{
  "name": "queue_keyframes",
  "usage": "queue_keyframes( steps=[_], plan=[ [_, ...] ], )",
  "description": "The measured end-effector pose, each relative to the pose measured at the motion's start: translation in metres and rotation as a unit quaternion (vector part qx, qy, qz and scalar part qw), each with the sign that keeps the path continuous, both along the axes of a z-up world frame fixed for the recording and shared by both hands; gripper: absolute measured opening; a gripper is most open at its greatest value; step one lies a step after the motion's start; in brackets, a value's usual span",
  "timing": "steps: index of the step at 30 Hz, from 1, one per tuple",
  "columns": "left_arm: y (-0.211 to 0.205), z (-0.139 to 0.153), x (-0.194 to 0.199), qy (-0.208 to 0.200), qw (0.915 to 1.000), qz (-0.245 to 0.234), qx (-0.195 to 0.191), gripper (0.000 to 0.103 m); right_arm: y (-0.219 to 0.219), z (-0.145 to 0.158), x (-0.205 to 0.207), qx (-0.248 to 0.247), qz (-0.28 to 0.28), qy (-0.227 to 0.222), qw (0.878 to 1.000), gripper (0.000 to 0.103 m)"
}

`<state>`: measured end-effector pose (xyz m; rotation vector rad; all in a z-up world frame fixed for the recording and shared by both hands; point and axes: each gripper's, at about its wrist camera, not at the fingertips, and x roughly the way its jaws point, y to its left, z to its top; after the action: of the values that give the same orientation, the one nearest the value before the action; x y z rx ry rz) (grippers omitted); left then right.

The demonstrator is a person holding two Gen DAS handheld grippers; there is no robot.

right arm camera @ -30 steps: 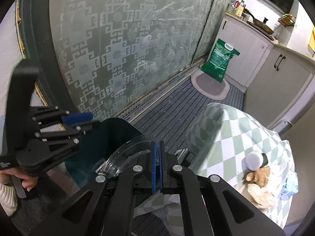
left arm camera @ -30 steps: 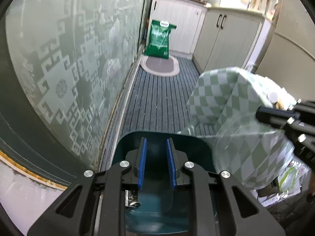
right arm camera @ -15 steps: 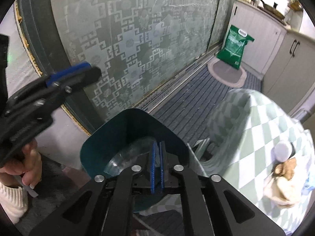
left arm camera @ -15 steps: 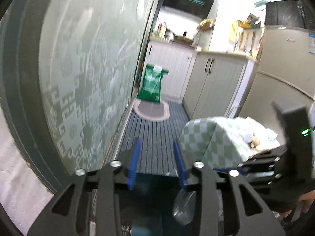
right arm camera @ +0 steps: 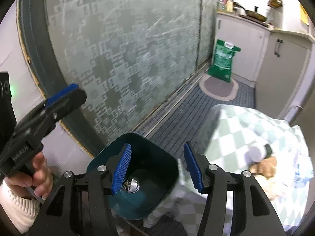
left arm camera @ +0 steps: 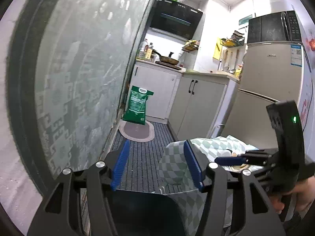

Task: Collect trash
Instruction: 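Move both tools back over the table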

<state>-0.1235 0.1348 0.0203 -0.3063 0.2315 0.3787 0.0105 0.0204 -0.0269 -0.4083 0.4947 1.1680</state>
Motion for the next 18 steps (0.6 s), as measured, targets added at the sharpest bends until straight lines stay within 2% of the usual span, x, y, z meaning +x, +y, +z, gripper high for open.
queue_keyframes(
  steps=[9,18],
  plan=[
    [-0.023,0.003,0.025,-0.003,0.9991,-0.042,0.006,0.069,-0.050,0.018,0.035,0.036,-0.058,-0.002,0.998,0.056],
    [-0.058,-0.003,0.055,0.009,0.9960,-0.087,0.015,0.072,-0.123,0.028,0.078,0.076,-0.148,0.006,0.986,0.056]
  ],
)
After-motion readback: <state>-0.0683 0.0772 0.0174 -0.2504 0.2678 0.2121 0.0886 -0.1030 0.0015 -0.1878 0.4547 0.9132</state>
